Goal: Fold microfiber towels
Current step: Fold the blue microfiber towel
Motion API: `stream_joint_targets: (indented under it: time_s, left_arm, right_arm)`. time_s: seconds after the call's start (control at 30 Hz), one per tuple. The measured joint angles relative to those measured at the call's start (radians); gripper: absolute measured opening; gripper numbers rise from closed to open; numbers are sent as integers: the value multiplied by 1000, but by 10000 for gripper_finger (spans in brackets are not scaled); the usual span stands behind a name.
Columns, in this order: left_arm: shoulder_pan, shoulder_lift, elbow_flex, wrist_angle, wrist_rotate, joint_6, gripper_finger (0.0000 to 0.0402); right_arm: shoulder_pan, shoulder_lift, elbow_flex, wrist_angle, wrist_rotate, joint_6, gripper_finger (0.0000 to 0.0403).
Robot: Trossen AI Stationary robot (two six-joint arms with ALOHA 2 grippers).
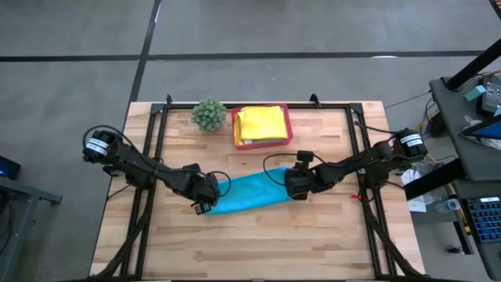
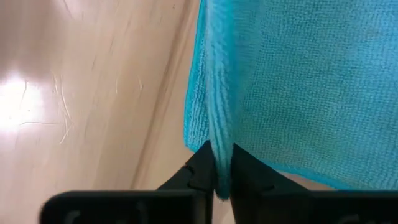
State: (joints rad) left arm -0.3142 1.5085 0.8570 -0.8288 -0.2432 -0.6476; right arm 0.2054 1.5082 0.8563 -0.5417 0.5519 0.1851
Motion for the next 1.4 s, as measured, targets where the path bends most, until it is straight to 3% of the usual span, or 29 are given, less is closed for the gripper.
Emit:
stream_joint_targets:
  time_s: [0.2,0.33,0.6,0.87,1.0,1.4]
  left_arm:
    - [1,-5,4,-37,2,0,74]
    - [1,-9,43,-117,17,1,92]
    - [-9,-18,127,-95,61,29,94]
    - [-79,6,72,204,130,13,93]
    - [-126,48,66,224,134,-43,93]
    - [-190,172,59,242,176,-136,93]
  right_arm:
    - [-3,-17,0,-29,-1,-3,129]
    - [-1,-38,7,-45,-5,8,136]
    - [30,-67,13,38,-153,84,110]
    - [134,-17,0,135,-163,134,40]
    - [178,14,-8,132,-164,166,13]
    - [237,89,-10,118,-242,216,9]
